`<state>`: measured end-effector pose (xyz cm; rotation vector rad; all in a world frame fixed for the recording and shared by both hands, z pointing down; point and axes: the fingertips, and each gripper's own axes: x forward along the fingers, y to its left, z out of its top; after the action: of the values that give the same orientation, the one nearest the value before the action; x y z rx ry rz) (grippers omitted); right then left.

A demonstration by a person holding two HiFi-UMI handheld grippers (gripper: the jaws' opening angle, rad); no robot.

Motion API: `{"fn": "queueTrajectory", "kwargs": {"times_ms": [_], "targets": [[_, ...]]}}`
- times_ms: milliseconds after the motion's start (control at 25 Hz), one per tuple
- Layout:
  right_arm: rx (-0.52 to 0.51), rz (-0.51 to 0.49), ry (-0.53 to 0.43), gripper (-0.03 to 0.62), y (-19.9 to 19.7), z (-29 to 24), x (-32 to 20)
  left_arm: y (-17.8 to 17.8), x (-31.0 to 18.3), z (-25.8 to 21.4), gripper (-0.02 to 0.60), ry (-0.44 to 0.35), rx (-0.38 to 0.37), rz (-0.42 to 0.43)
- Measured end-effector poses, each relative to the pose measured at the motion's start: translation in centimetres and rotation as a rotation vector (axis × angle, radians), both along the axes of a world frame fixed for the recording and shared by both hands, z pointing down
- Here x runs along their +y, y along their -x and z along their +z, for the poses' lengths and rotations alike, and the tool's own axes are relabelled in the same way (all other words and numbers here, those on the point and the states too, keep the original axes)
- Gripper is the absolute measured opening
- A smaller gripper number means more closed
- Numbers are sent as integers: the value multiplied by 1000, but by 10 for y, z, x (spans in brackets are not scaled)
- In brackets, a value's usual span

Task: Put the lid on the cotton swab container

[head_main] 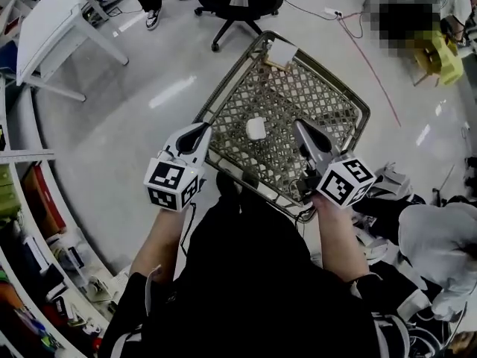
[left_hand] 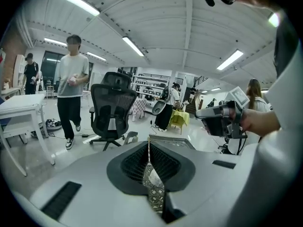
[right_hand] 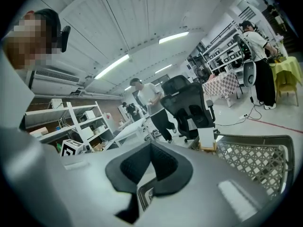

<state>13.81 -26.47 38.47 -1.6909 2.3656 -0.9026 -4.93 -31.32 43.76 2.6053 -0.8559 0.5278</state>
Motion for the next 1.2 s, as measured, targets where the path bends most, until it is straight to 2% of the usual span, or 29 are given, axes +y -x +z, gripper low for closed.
{"fn": "queueTrajectory", "kwargs": {"times_ms": [280,640,840,1000,1200], "targets": [[3,4,90,9,-17,47,-4,-28,-3,44,15,63,-28,38],[-15,-23,187,9,-17,107,-5,-52,4,110,15,144,-86,71],[-21,-42,221,9,-1,135,-13,-52,8,145,15,214,-77,62],[-4,-75,245,10,23,149,-15,-45,12,167,15,236,-91,62],[27,-125,298,10,17,178,-13,-73,15,204,15,267,-103,70]]}}
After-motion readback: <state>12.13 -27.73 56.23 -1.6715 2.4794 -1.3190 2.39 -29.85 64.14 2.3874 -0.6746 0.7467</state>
